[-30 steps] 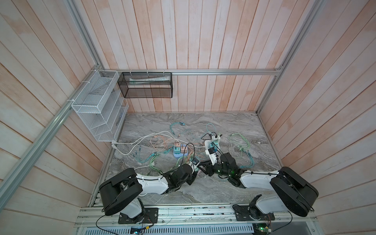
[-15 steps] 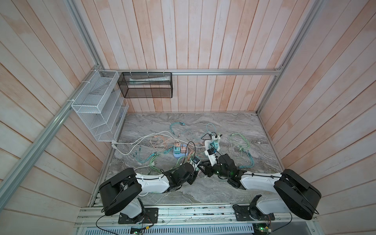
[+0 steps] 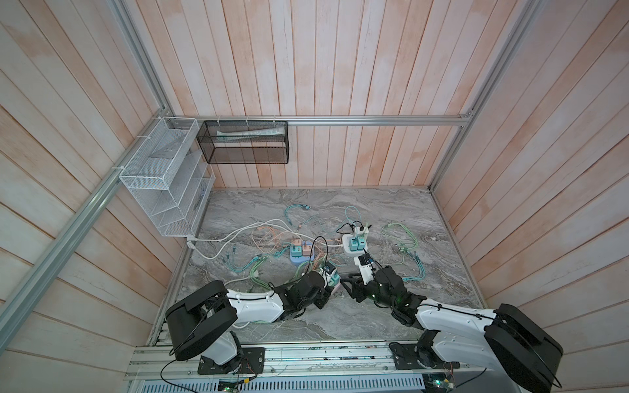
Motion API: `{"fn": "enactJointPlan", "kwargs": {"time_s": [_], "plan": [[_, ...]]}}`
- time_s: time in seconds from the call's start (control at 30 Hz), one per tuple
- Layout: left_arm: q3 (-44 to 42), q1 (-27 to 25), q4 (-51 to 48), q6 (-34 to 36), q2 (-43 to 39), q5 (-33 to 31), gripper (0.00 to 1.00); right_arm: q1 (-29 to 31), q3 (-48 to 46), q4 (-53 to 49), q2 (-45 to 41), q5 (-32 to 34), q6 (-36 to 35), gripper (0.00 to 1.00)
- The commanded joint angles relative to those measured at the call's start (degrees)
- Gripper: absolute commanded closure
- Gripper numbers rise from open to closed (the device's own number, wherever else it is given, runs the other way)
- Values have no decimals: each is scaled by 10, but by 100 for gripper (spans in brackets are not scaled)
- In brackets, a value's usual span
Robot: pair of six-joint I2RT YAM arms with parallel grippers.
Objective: Pull the plug off the socket
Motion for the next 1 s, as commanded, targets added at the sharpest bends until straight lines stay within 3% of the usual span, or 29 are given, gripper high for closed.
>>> {"fn": "enactJointPlan", "kwargs": {"time_s": [0.0,0.53,0.97], "plan": [[2,-3,41,9,-4,33,82,-4,-8,14,12,-7,21,53],[0,-14,33,31,26,39,82,-21,-27,41,-44,-43,15,55],[36,-26,8,40,51,28,86,-22,4,35,13,-94,-16,63]]}}
